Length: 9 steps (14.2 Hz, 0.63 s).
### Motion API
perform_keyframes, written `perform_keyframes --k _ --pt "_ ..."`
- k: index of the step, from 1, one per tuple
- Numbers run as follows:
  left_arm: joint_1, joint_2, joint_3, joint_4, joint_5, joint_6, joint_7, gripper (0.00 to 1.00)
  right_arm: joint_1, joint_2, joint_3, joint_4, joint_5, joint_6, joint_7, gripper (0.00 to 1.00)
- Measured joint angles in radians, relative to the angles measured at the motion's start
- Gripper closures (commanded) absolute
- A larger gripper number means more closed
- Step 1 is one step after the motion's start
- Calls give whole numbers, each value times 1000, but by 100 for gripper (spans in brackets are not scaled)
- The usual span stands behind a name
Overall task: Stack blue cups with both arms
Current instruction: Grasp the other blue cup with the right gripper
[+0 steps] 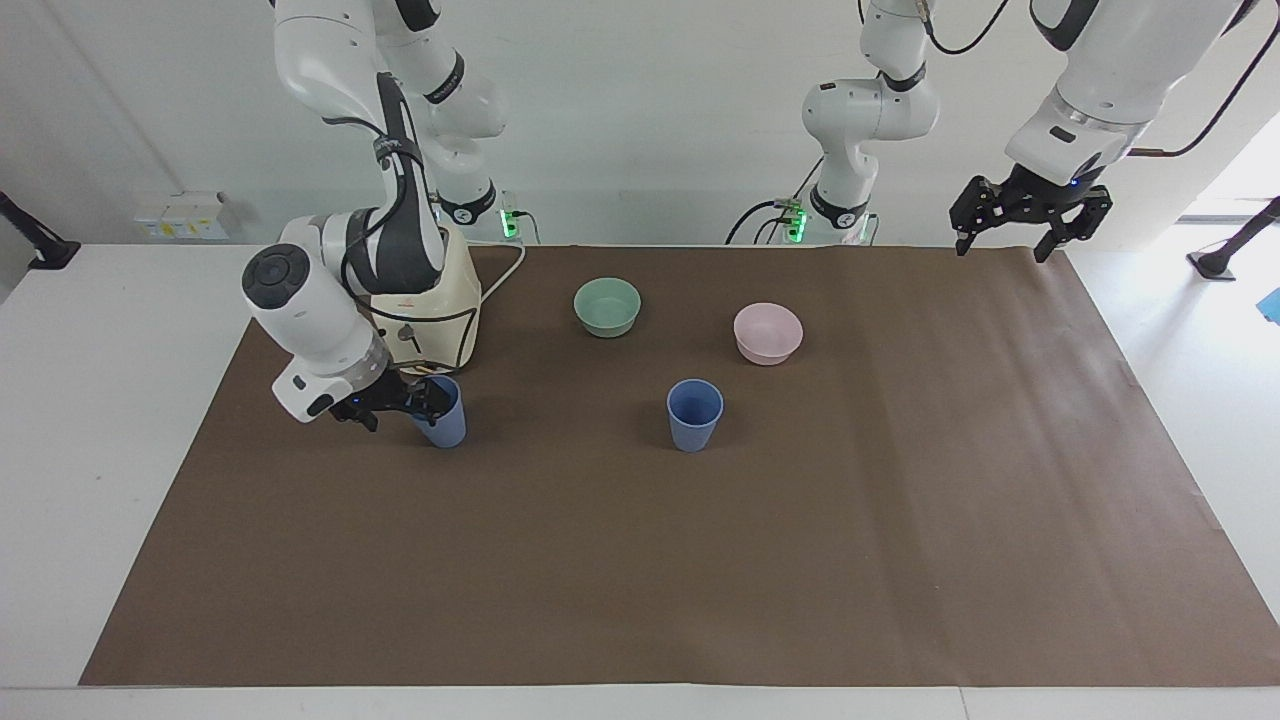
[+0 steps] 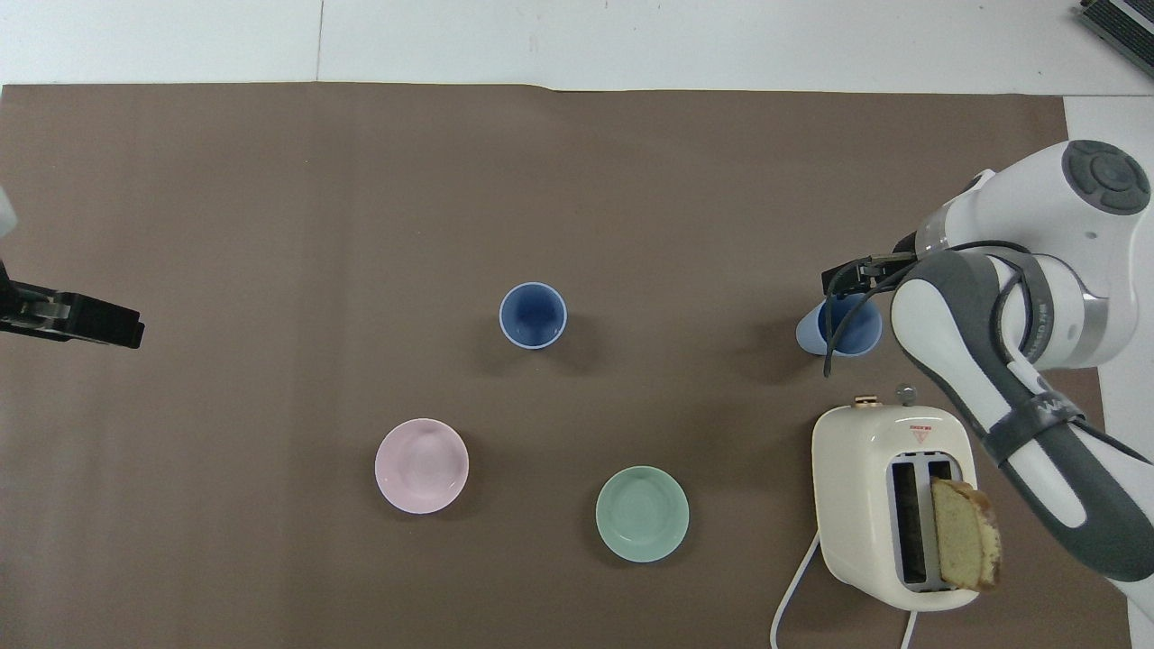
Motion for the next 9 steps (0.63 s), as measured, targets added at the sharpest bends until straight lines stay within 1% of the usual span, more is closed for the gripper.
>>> perform_keyframes --k 5,9 --pt "0 -2 0 -2 0 3 -1 0 0 -3 -1 1 0 -2 0 0" --pt "0 -2 4 -2 0 9 -1 0 0 -26 -1 71 0 -98 0 0"
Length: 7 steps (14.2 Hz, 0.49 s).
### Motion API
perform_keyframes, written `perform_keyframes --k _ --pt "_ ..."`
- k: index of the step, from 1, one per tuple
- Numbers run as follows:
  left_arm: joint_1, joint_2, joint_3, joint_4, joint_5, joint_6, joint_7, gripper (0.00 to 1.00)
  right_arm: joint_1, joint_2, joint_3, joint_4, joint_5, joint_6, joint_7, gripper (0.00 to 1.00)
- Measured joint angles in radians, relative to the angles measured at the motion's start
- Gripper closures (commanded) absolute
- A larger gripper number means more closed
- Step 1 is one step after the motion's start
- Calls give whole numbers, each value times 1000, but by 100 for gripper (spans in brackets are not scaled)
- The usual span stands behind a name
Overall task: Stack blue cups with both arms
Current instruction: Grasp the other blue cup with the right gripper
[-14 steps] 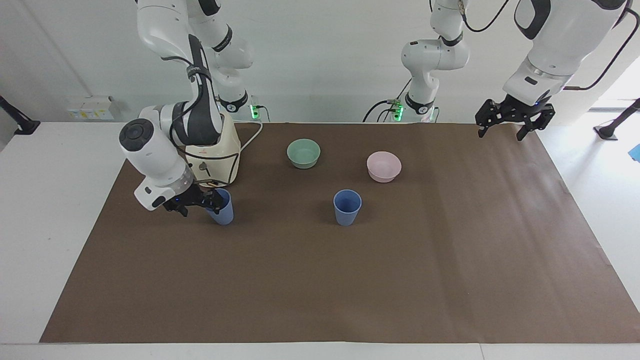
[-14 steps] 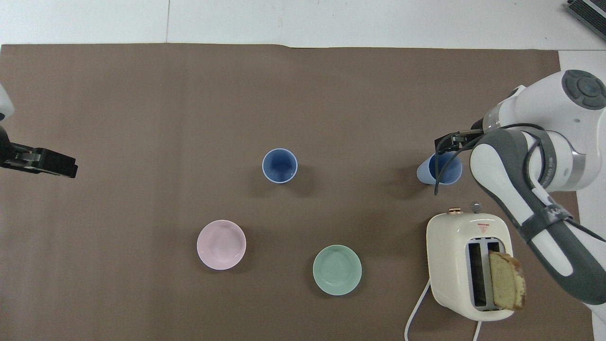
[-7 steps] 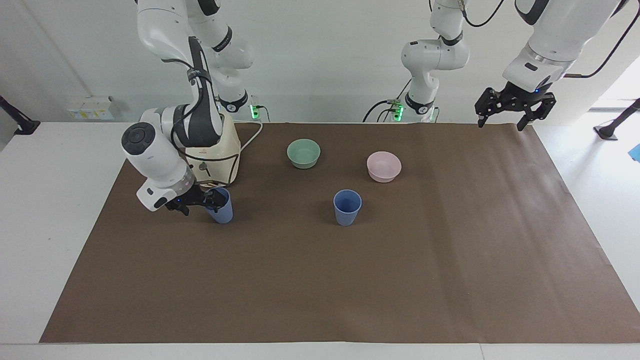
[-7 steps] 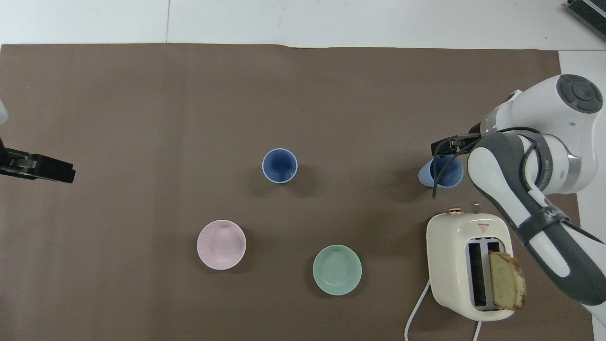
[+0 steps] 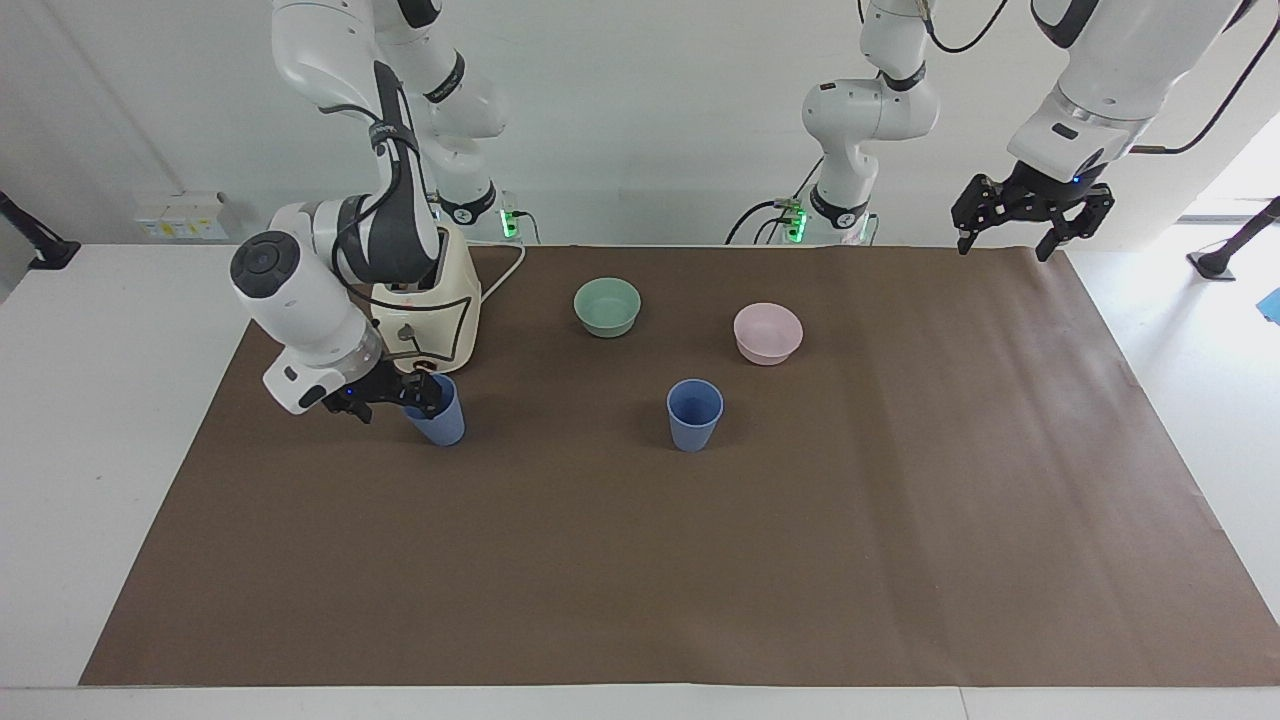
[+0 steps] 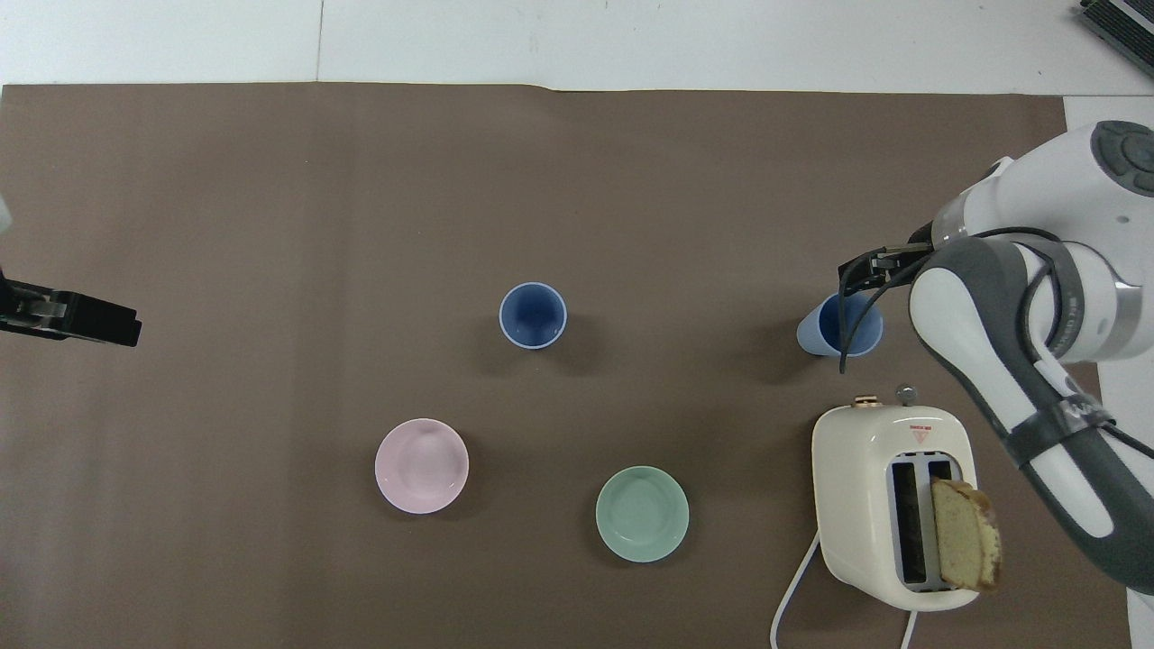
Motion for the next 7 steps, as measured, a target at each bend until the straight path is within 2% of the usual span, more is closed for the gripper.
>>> perform_keyframes --k 4,7 --pt "0 0 0 0 0 2 0 0 0 -19 0 12 0 -32 0 0" --pt "2 0 0 0 0 2 0 0 4 -29 4 -30 -1 -34 0 0"
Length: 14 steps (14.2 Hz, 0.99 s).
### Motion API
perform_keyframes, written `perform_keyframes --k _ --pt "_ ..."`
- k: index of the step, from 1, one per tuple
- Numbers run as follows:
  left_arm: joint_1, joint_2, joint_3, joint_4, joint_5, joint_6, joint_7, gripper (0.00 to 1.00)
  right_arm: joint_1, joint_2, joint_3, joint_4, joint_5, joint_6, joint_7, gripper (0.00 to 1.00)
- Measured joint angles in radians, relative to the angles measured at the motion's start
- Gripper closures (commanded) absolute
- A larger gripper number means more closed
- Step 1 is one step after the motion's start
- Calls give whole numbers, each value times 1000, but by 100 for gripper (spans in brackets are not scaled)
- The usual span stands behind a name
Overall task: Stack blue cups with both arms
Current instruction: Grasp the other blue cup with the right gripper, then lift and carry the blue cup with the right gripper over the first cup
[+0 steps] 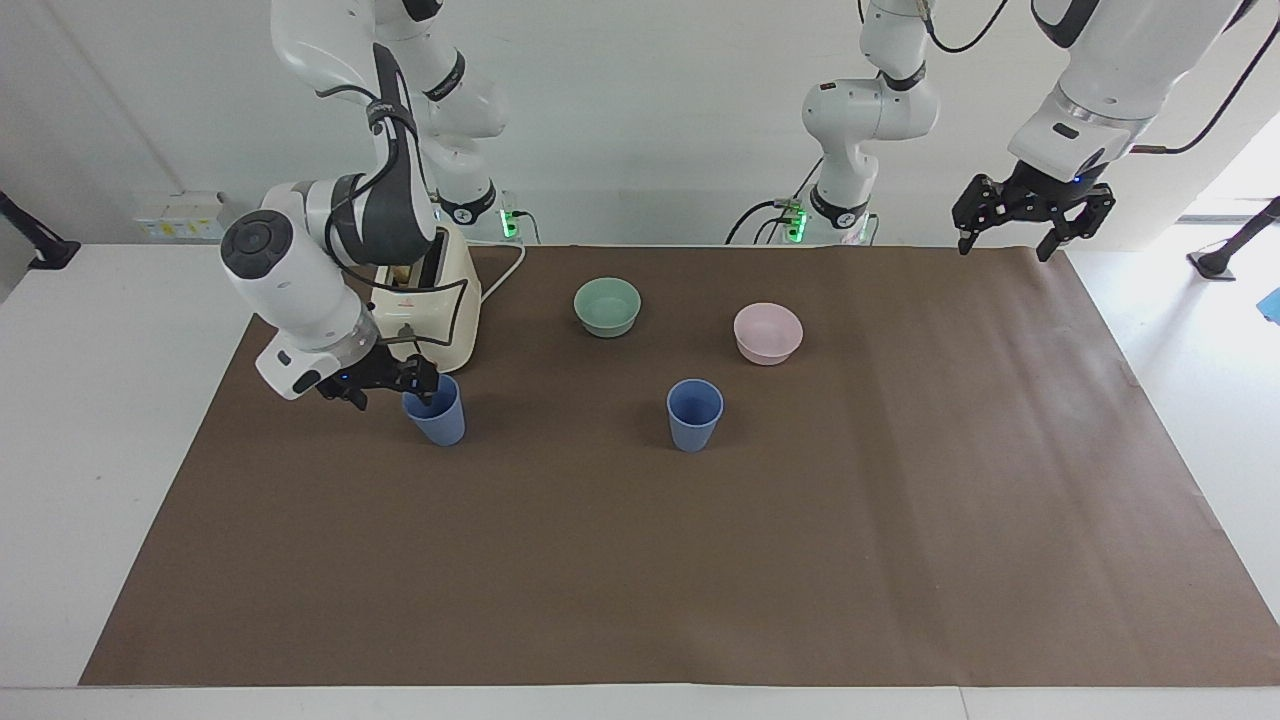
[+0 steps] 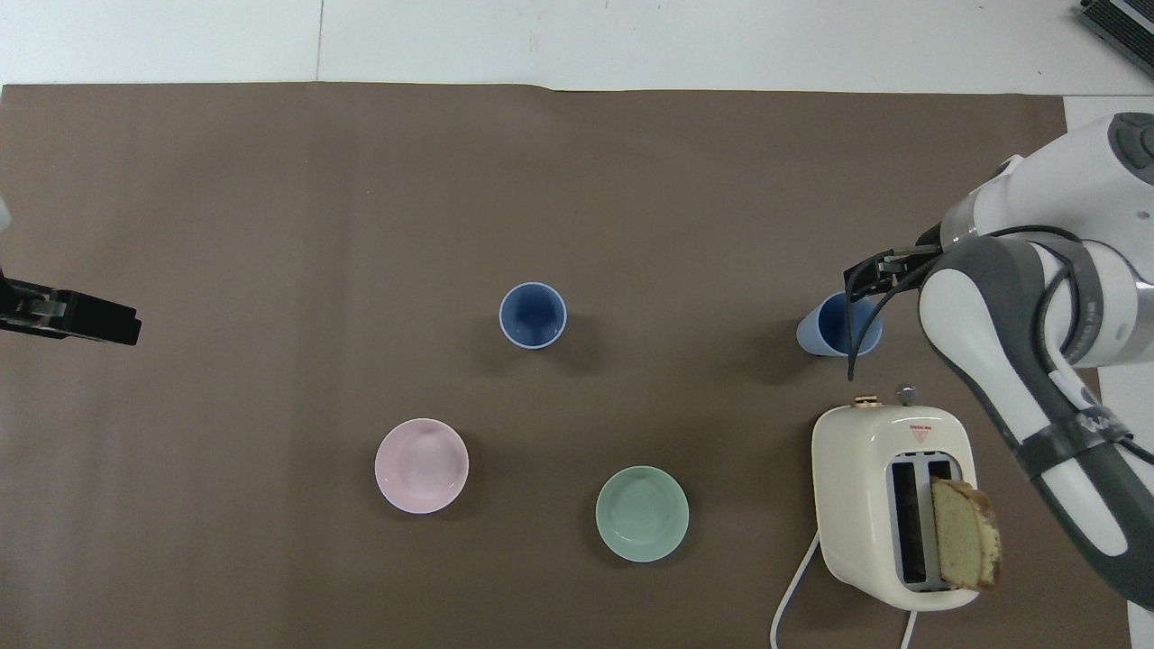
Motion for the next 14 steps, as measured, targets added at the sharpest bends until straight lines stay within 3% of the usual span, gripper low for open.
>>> perform_keyframes --k 4,8,9,11,12,14 --pt "41 0 -13 0 -2 1 0 0 -1 -11 0 -39 -22 4 0 0" --pt "53 0 -34 0 -2 1 0 0 -4 7 -5 -83 -28 92 -1 0" --pt "53 0 -35 0 -2 1 0 0 -2 17 -3 -89 -29 114 -5 14" --pt "53 0 -35 0 -2 1 0 0 0 28 0 -93 -35 135 -38 82" --pt "54 0 -35 0 -2 0 0 0 1 28 1 -93 -35 138 -54 100" --pt "60 0 -34 0 -2 0 0 0 1 28 1 -93 -36 149 -66 100"
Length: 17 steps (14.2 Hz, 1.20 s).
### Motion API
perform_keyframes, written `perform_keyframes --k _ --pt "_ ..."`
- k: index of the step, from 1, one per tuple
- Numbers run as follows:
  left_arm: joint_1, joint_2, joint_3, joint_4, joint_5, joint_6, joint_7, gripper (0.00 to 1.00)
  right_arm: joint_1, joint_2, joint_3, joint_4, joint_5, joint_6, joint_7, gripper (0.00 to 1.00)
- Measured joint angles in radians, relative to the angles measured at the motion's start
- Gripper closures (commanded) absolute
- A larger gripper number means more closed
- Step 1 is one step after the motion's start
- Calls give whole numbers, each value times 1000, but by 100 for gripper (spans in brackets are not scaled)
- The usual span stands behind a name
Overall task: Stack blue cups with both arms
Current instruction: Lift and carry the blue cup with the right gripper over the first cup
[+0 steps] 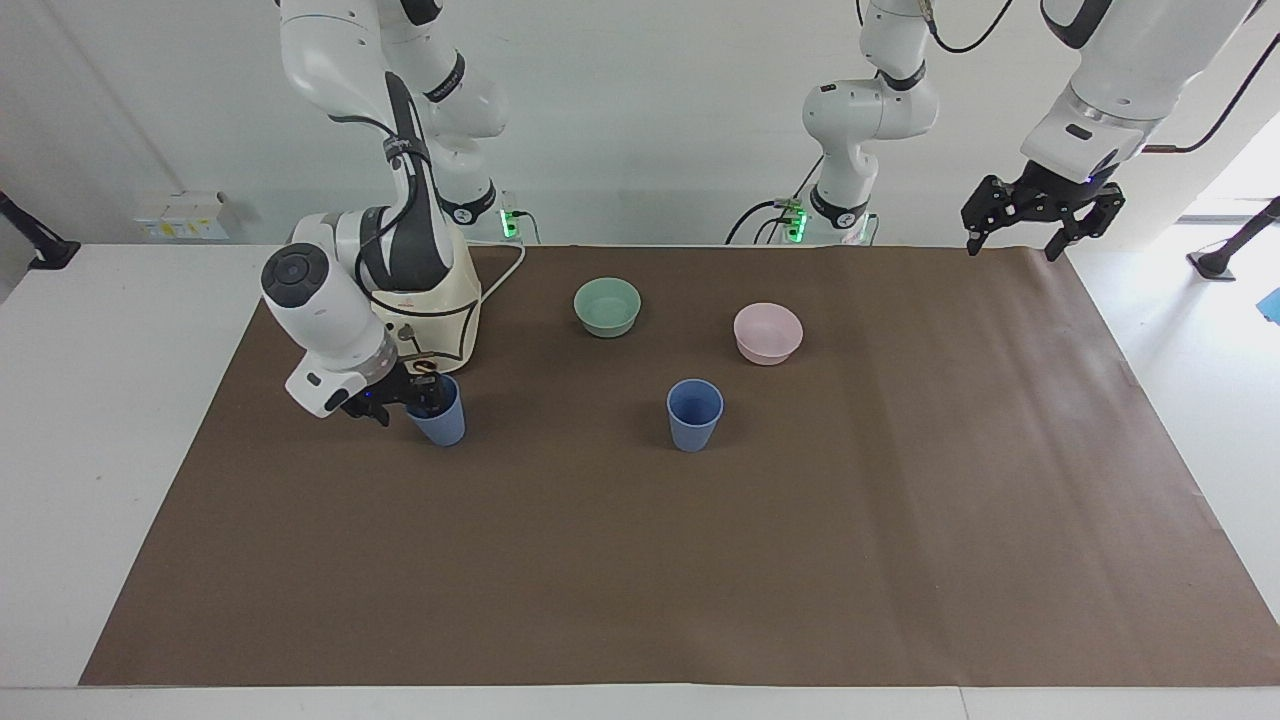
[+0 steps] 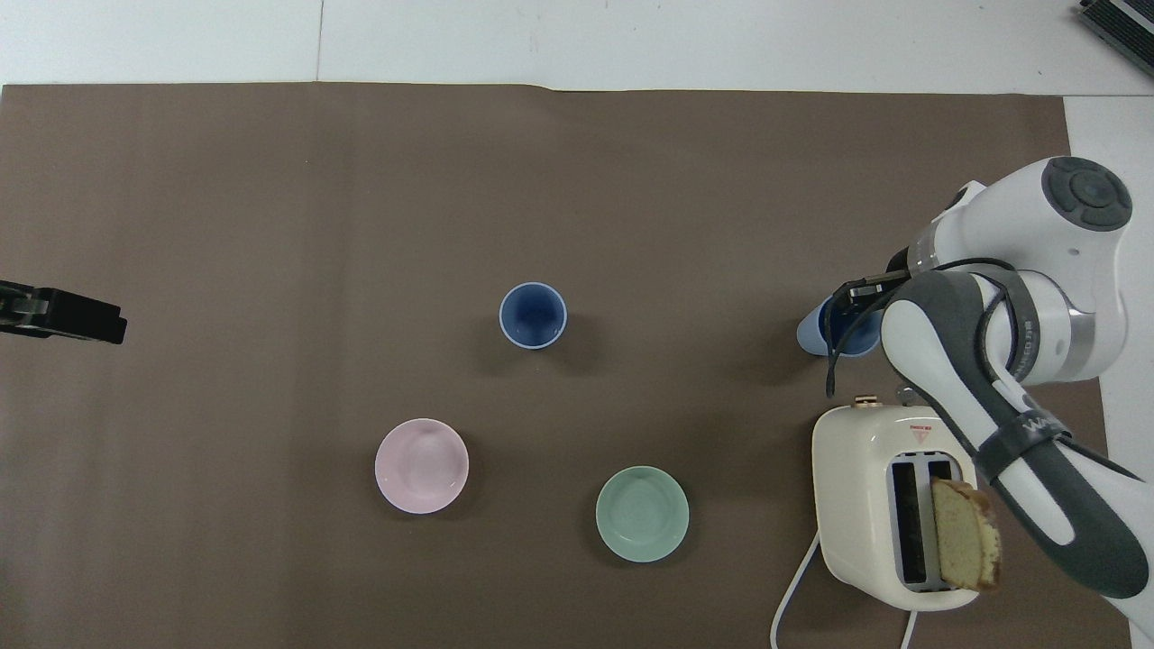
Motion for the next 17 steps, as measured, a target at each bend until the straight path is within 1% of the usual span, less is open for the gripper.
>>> perform_keyframes --k 5,8,10,12,15,17 --pt "4 0 0 0 -2 1 0 0 1 -1 9 18 1 -12 -1 100" --pt "4 0 -1 0 -3 1 0 0 3 -4 38 98 2 -122 21 100" --pt "4 0 0 0 -3 1 0 0 4 -11 94 183 3 -222 120 100" --pt "4 0 1 0 -3 1 0 0 7 -19 174 258 3 -285 259 100" --pt "5 0 1 0 -3 1 0 0 21 -23 291 311 3 -295 400 100" --pt "5 0 1 0 -3 1 0 0 82 -23 316 334 2 -279 459 100"
